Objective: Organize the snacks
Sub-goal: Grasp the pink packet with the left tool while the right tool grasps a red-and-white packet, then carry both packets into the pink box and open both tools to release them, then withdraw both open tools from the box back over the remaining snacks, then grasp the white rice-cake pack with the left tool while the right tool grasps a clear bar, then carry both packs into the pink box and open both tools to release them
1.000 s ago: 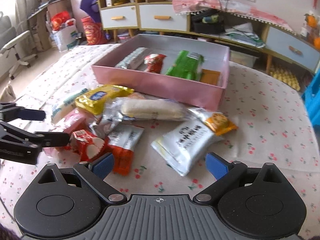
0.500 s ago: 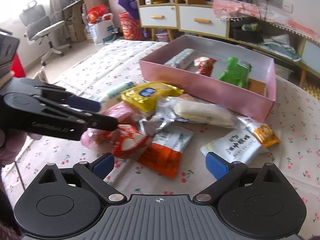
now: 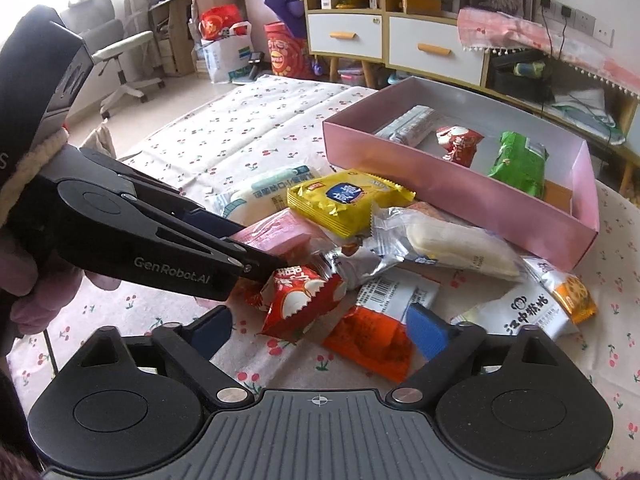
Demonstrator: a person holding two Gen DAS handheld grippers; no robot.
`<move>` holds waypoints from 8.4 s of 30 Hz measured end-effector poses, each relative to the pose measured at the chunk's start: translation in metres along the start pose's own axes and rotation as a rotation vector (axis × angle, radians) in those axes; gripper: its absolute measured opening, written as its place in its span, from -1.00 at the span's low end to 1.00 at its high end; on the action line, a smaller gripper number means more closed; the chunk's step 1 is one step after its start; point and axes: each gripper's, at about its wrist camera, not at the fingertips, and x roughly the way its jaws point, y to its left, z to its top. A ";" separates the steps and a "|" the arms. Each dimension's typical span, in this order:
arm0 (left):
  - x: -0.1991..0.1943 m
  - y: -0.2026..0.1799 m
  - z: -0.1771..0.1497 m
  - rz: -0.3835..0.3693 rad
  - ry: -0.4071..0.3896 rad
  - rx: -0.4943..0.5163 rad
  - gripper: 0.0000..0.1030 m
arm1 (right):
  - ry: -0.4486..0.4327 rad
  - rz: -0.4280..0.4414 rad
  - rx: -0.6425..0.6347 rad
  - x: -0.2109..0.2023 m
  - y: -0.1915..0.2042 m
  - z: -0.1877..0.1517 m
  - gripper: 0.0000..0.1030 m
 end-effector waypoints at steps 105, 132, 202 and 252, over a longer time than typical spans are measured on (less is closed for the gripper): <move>0.062 -0.022 0.151 0.027 -0.124 -0.141 0.52 | -0.242 -0.133 0.629 0.004 -0.220 0.089 0.60; -0.014 0.014 0.059 0.203 -0.073 -0.099 0.99 | -0.066 -0.225 0.495 -0.029 -0.075 0.054 0.92; 0.009 0.033 0.012 0.139 -0.032 0.076 -0.28 | 0.020 -0.393 0.165 0.028 -0.040 0.021 -0.09; -0.010 0.005 0.075 -0.042 -0.178 -0.209 -0.63 | -0.193 -0.016 0.920 -0.063 -0.139 0.051 -0.58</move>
